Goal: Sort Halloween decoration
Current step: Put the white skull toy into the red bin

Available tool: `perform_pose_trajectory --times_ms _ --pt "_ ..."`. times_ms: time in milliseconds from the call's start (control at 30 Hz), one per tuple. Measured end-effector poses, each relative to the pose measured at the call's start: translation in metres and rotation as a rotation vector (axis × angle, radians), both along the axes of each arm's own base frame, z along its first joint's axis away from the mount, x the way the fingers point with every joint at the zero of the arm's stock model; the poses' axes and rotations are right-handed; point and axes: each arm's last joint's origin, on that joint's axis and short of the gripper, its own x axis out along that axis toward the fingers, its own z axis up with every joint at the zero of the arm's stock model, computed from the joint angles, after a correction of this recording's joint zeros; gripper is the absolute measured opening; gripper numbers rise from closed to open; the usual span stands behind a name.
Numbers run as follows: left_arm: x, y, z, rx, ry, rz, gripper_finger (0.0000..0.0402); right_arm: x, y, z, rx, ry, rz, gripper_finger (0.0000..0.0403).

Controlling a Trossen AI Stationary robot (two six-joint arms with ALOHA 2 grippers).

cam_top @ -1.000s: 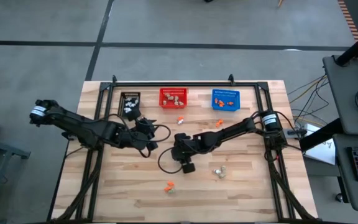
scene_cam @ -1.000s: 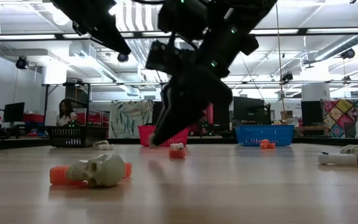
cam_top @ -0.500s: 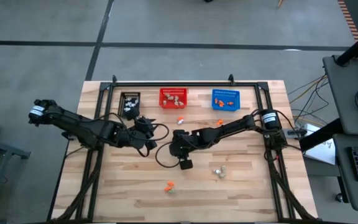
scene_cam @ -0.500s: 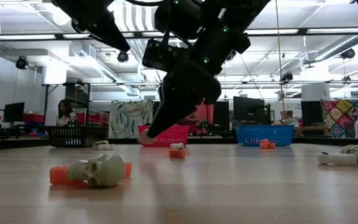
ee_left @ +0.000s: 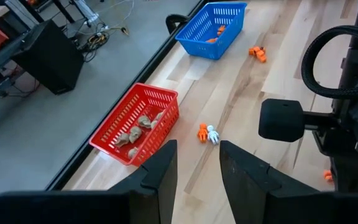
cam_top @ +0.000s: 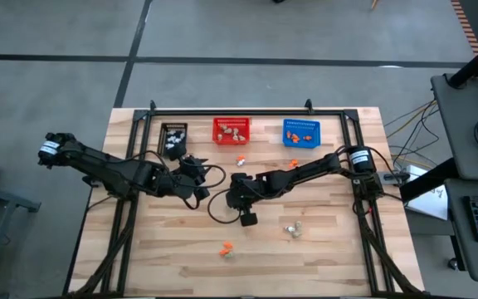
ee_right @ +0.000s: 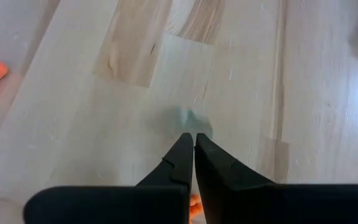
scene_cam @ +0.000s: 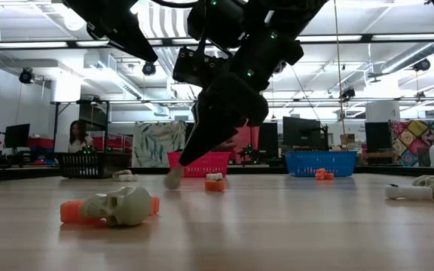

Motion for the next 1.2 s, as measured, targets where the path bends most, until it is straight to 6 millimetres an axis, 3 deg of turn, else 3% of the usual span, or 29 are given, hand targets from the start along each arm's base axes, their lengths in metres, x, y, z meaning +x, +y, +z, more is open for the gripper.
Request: perform_pose_trajectory --times_ms 233,400,600,867,1200 --pt "0.0 0.0 0.0 -0.005 0.002 -0.005 0.0103 0.0 -0.002 0.0 0.0 -0.001 -0.004 0.0008" --pt "0.0 -0.006 -0.009 -0.122 0.077 -0.139 0.0103 0.001 -0.005 0.0 0.003 -0.002 -0.017 0.0008" --pt "-0.006 -0.026 -0.05 -0.247 0.219 -0.317 0.0103 0.004 -0.004 0.002 0.066 -0.042 -0.051 0.0009" --pt "-0.015 -0.05 -0.101 -0.264 0.177 -0.434 0.0093 0.014 0.011 -0.008 0.128 -0.114 -0.015 0.0009" --pt "-0.012 -0.052 -0.098 -0.273 0.142 -0.431 0.0075 0.023 0.021 -0.01 0.159 -0.223 -0.043 0.0009"
